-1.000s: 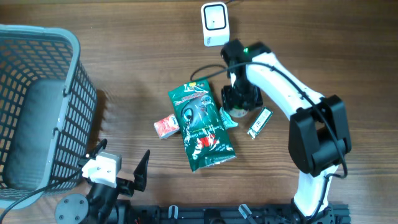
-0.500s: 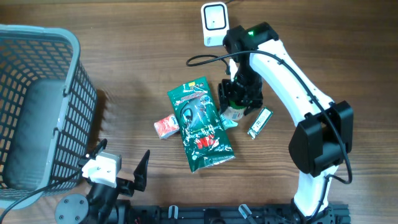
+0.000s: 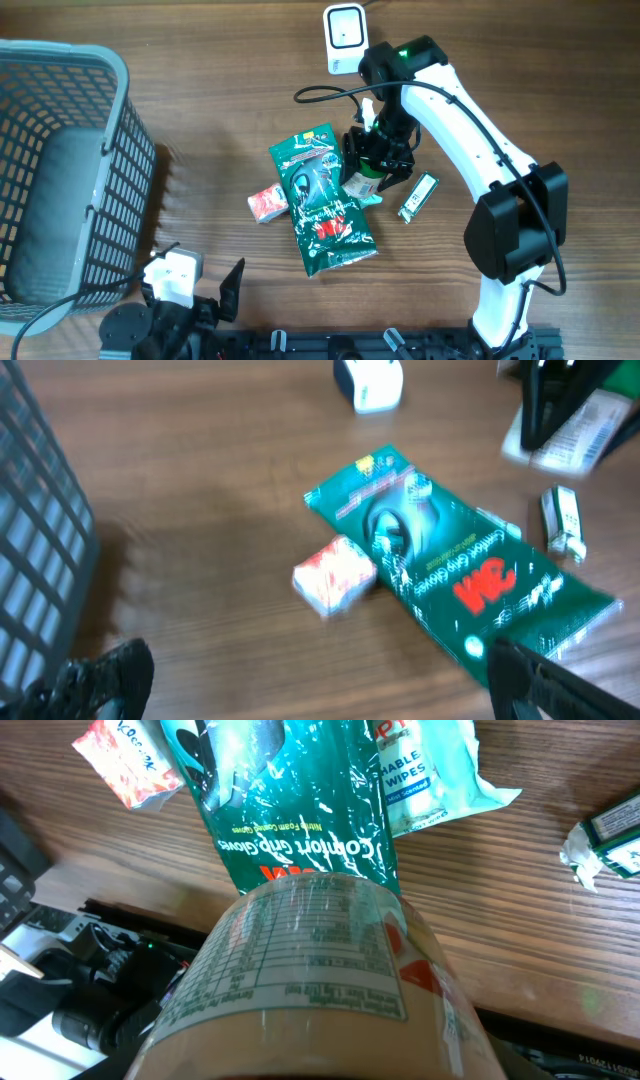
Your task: Scan the item barcode
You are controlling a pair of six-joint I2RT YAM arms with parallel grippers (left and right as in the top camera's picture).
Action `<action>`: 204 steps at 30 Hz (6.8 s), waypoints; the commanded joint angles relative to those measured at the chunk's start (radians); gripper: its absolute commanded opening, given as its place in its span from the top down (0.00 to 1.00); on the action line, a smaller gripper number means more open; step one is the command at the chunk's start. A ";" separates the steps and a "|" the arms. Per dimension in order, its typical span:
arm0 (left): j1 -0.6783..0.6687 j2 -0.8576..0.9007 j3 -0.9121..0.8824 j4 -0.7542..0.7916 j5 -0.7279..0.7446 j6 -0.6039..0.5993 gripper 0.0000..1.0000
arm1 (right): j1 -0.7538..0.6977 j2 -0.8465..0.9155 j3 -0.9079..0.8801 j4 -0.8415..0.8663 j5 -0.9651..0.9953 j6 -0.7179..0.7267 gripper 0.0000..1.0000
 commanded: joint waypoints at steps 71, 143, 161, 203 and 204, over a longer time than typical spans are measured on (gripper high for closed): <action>0.000 -0.005 0.000 0.000 0.012 -0.009 0.00 | -0.012 0.306 -0.057 1.786 0.745 -0.196 0.44; 0.000 -0.005 0.000 0.000 0.012 -0.009 0.00 | -0.178 -0.344 -0.568 0.468 0.243 0.241 0.36; 0.000 -0.005 0.000 0.000 0.012 -0.009 0.00 | -0.089 -0.341 -0.880 0.713 0.532 0.509 0.96; 0.000 -0.005 0.000 0.000 0.012 -0.009 0.00 | -0.141 -0.397 -0.971 0.898 0.606 0.011 0.49; 0.000 -0.005 0.000 0.000 0.013 -0.009 0.00 | -0.141 -0.397 -0.971 0.902 0.607 0.011 0.51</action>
